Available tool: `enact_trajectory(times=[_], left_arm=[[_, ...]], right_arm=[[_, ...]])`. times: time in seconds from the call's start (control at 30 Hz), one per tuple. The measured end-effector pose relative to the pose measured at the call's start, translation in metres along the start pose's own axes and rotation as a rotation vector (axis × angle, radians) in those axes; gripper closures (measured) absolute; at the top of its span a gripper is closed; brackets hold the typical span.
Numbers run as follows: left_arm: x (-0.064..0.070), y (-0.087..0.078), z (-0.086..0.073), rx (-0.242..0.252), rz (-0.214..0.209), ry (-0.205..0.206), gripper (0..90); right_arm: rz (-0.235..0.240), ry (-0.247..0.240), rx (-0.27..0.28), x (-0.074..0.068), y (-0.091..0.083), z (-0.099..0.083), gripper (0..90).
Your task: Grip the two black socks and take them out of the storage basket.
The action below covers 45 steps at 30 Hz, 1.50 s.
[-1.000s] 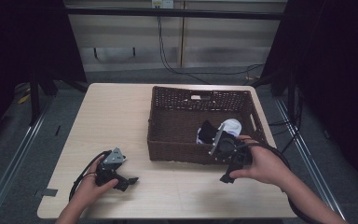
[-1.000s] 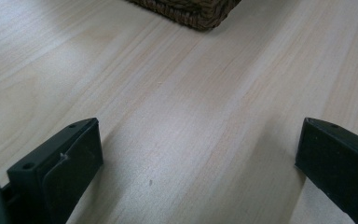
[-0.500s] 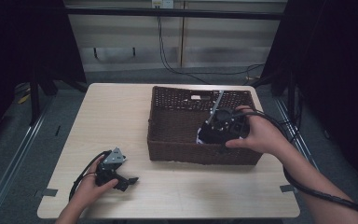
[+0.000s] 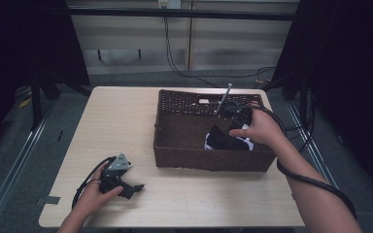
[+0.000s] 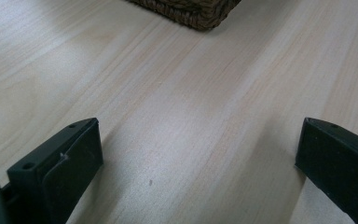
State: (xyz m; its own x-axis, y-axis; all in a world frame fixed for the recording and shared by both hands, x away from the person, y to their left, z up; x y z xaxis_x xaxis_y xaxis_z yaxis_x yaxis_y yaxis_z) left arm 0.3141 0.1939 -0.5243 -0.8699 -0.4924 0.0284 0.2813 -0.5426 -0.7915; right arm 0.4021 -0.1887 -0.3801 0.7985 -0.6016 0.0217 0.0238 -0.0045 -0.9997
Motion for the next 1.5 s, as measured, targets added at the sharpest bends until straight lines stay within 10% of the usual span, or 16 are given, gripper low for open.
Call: enact_trajectory(times=[0.37,0.6,0.8,1.5], left_arm=[[0.000,0.000,0.000,0.003,0.001,-0.001,0.0],[0.000,0.000,0.000,0.002,0.000,0.001,0.0],[0.000,0.000,0.000,0.003,-0.002,0.002,0.0],[0.000,0.000,0.000,0.002,-0.003,0.004,0.0]], right_arm=[[0.020,-0.031,-0.085,0.005,0.048,0.014,33.8],[0.003,-0.008,-0.111,0.011,0.062,0.016,65.0],[0.039,0.006,-0.097,0.014,0.053,0.012,85.5],[0.086,0.033,0.000,0.027,-0.015,-0.009,87.2]])
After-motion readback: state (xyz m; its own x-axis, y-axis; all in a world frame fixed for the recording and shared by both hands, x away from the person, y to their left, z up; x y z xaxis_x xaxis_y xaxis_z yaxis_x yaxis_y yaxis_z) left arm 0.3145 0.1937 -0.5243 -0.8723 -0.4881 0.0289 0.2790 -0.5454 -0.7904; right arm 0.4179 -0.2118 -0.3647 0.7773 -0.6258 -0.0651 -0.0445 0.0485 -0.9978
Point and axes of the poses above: each handheld gripper's, and its own axes: y roughly forward along the jaws, z roughly out of its top, x roughly to its right, the point moved 2 cm from there along y, roughly forward along the jaws, and after that the axes turned 7 degrees about -x, right-handed, at the moved point
